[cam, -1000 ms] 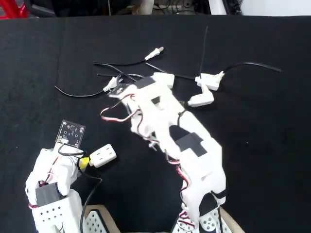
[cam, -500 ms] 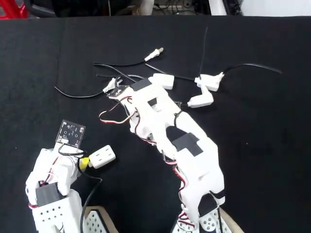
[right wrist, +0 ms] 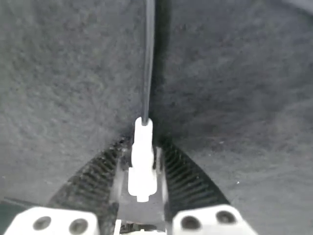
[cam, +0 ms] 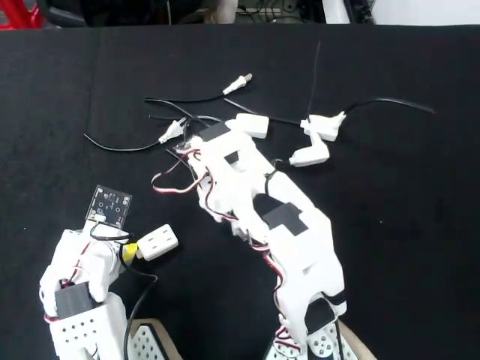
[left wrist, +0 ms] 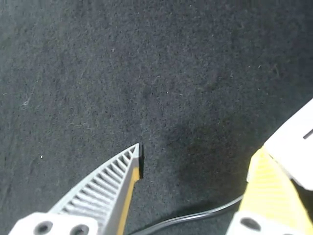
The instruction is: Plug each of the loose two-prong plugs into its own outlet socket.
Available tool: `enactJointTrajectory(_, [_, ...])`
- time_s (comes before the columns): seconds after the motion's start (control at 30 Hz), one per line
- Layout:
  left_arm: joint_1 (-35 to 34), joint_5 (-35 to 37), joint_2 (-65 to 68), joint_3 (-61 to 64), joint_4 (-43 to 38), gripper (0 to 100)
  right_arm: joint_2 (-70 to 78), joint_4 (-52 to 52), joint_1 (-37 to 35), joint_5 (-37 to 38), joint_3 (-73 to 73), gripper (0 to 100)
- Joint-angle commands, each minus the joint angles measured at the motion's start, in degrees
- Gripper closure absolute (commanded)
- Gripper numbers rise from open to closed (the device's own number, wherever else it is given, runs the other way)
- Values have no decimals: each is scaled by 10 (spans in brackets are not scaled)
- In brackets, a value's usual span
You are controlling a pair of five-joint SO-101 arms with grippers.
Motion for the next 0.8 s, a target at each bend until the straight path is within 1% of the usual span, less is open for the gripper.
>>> enactJointTrajectory(0.0, [7,-4,-3,3,11,654,-6,17,6,-40,-34,986])
enactJointTrajectory(0.13, [7,-4,-3,3,11,654,-35,23,6,-57,-26,986])
enactJointTrajectory(0.27, [7,-4,-3,3,11,654,-116,-5,7,-56,35,986])
enactJointTrajectory(0.4, [7,-4,-3,3,11,654,-233,-72,5,-52,141,986])
enactJointTrajectory(0.5, [7,-4,-3,3,10,654,-327,-120,4,-35,214,986])
enactJointTrajectory(0.63, [7,-4,-3,3,7,654,-428,-193,-20,-33,304,986])
enactJointTrajectory(0.77, [12,4,-3,3,-9,654,-501,-295,-56,-34,399,986])
